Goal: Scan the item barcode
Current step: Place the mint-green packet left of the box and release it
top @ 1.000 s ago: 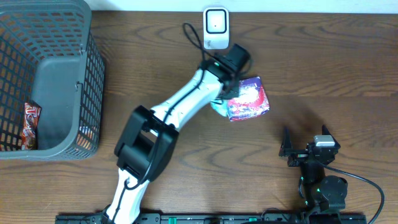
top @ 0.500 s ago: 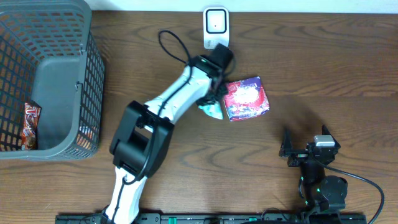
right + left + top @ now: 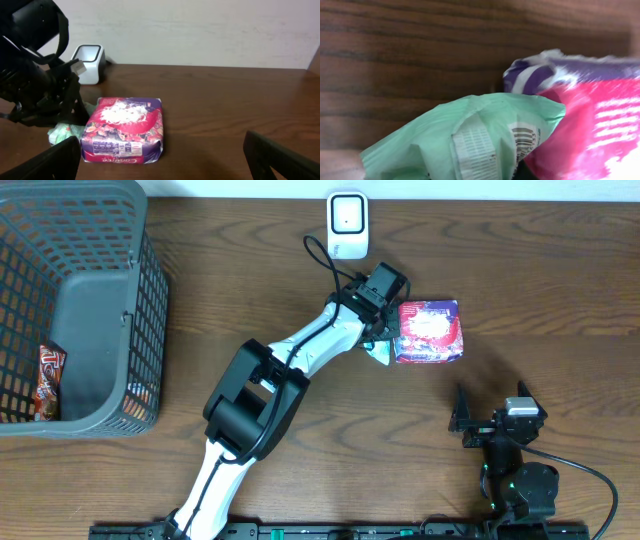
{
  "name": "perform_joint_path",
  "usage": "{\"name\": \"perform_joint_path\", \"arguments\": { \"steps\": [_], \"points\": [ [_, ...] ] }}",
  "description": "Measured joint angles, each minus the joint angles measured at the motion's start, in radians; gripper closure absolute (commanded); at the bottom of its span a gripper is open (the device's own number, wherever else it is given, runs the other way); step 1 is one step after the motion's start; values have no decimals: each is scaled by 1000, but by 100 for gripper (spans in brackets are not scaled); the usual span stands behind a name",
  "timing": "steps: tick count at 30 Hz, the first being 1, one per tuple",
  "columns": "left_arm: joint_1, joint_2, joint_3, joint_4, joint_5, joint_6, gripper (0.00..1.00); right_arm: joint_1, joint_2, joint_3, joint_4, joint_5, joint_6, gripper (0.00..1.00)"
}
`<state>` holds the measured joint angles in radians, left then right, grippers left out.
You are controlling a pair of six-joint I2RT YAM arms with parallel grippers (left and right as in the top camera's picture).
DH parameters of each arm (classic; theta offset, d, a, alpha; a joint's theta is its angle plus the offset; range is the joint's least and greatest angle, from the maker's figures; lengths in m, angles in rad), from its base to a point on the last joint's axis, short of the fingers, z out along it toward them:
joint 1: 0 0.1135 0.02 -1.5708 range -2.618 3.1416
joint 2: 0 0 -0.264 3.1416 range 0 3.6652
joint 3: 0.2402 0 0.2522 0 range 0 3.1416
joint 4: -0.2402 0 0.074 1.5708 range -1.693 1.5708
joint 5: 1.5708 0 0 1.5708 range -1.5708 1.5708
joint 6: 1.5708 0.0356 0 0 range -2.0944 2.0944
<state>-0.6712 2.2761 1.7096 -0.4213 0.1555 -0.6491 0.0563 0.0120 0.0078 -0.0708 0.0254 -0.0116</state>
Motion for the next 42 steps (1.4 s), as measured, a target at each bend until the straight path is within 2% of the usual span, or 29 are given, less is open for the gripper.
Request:
{"name": "perform_joint_path", "arguments": {
  "steps": [5,7,14,15,16,18,20,21,28,34,37,42],
  "points": [
    [26,0,8,-58,17,73,92,0,0,0,0,0,0,1],
    [40,-1,10,-77,23,74,83,0,0,0,0,0,0,1],
    [76,-5,13,-126,23,70,83,0,0,0,0,0,0,1],
    [79,-8,13,-132,23,71,78,0,0,0,0,0,0,1],
    [84,-11,13,-138,23,74,67,0,0,0,0,0,0,1],
    [96,-19,13,-141,23,76,33,0,0,0,0,0,0,1],
    [114,-34,13,-142,24,80,9,0,0,0,0,0,0,1],
    [125,-46,13,-143,26,91,0,0,0,0,0,0,0,1],
    [173,-207,13,-158,31,169,2,0,0,0,0,0,0,1],
    [248,-438,13,-148,18,208,2,0,0,0,0,0,0,1],
    [358,-557,14,-138,-2,256,2,0,0,0,0,0,0,1],
    [648,-727,21,-135,-39,307,2,0,0,0,0,0,0,1]
  ]
}}
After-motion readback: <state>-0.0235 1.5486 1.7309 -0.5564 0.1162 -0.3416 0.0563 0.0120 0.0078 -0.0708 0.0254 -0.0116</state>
